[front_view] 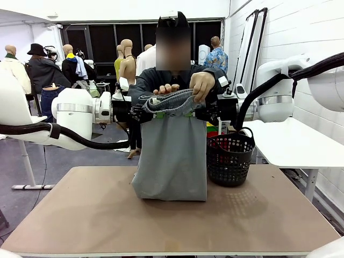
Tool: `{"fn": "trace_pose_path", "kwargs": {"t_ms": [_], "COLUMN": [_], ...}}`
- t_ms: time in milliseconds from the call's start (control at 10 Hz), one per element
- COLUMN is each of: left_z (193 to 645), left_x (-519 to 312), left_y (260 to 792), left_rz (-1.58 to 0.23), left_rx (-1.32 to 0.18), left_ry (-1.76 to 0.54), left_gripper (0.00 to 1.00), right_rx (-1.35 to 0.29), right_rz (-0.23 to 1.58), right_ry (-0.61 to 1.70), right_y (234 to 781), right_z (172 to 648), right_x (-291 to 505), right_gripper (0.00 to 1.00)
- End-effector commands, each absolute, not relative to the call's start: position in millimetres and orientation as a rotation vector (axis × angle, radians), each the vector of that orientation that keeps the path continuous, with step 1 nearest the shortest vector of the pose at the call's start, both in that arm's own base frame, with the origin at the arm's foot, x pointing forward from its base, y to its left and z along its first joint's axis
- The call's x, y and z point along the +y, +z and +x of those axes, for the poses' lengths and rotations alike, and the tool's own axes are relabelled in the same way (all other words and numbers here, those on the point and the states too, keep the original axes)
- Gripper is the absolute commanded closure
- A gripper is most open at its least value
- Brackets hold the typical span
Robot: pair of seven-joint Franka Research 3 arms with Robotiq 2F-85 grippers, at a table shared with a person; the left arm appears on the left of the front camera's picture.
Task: Fold the training pants.
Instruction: Release the ends of the Training pants and then grab the overlapped ends.
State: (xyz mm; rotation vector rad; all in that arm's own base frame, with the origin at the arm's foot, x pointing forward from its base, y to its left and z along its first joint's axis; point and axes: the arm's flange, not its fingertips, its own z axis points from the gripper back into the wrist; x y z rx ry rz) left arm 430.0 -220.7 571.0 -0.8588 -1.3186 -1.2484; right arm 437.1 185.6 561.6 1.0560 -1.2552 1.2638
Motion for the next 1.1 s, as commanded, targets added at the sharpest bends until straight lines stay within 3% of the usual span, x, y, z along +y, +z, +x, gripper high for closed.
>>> {"fn": "trace_pose_path", "kwargs": {"t_ms": [0, 1000], "left_z": [429.3, 429.3], "left_x": [-220.4, -220.4], "left_y": [573.8, 573.8], "left_rz": [-0.866, -0.866], "left_rx": [-1.330, -1.330], "left_ry": [-1.231, -1.231], "left_gripper": [1.00, 1.00], "right_rx": [-1.265, -1.265], "right_rz": [1.058, 1.058], "right_ry": [1.269, 1.269], "right_y": [562.7, 562.7], "right_z": [435.8, 435.8], "right_x": [187.2, 187.2], "right_gripper": [1.00, 1.00]}}
